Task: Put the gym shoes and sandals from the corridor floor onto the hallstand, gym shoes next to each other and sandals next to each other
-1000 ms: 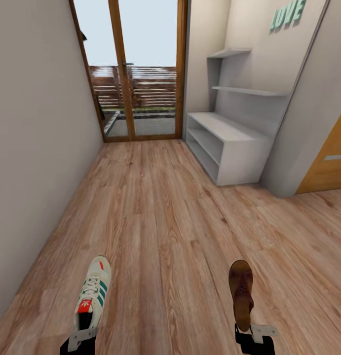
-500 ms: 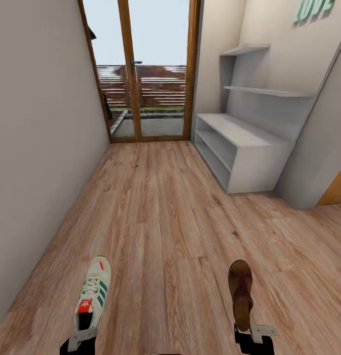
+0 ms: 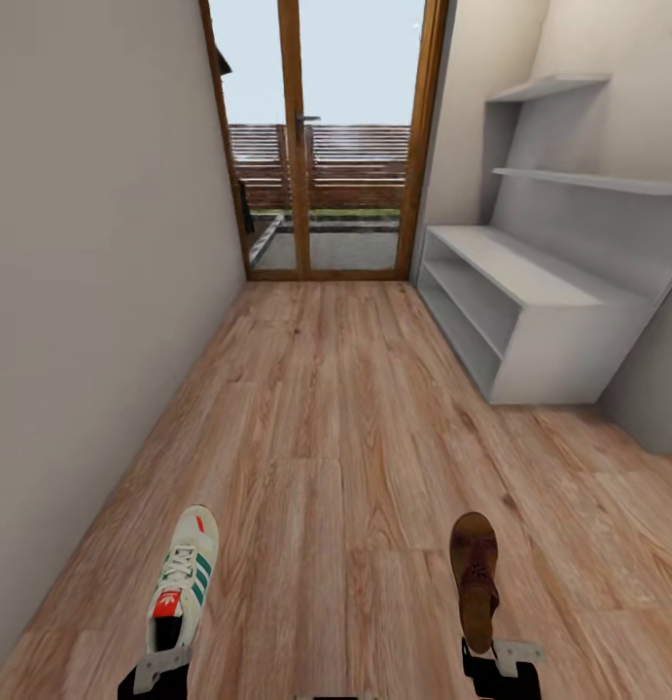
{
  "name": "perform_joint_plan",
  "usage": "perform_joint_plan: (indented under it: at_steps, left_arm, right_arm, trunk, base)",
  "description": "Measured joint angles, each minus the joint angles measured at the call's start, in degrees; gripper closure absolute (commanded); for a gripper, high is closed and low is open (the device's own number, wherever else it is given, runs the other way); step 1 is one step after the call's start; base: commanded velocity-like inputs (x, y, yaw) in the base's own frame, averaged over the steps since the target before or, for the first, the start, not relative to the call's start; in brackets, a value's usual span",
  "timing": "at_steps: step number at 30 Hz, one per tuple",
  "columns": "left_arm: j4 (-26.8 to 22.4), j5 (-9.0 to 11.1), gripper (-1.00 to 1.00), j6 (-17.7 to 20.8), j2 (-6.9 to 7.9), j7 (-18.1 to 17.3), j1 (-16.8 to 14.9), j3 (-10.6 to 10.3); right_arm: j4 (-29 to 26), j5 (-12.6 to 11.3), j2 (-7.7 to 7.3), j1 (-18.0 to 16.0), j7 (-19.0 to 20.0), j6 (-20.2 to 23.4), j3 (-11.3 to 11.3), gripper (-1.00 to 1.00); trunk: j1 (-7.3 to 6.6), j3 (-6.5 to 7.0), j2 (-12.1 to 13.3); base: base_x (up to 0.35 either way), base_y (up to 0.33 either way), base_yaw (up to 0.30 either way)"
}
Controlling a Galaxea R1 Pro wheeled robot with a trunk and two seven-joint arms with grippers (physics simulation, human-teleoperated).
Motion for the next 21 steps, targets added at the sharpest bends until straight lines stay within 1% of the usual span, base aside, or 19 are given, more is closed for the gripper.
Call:
perform_joint_plan:
  at_steps: [5,21]
  left_arm:
    - [0.0,0.1,1.0,0.0,0.0,0.0,0.0,0.0]
    - [0.0,0.2,1.0,0.0,0.0,0.0,0.0,0.0]
  right_arm:
    - [0.0,0.1,-0.21,0.0,0.1,0.0,0.0,1.0]
    - [0.1,0.2,-0.2,0.0,0.1,0.0,0.1,1.0]
  trunk:
    - [0.0,-0.01,0.0]
    - [0.0,-0.01,0.0]
  base:
    - [0.338,0.0,0.008]
    - [0.338,0.0,0.0]
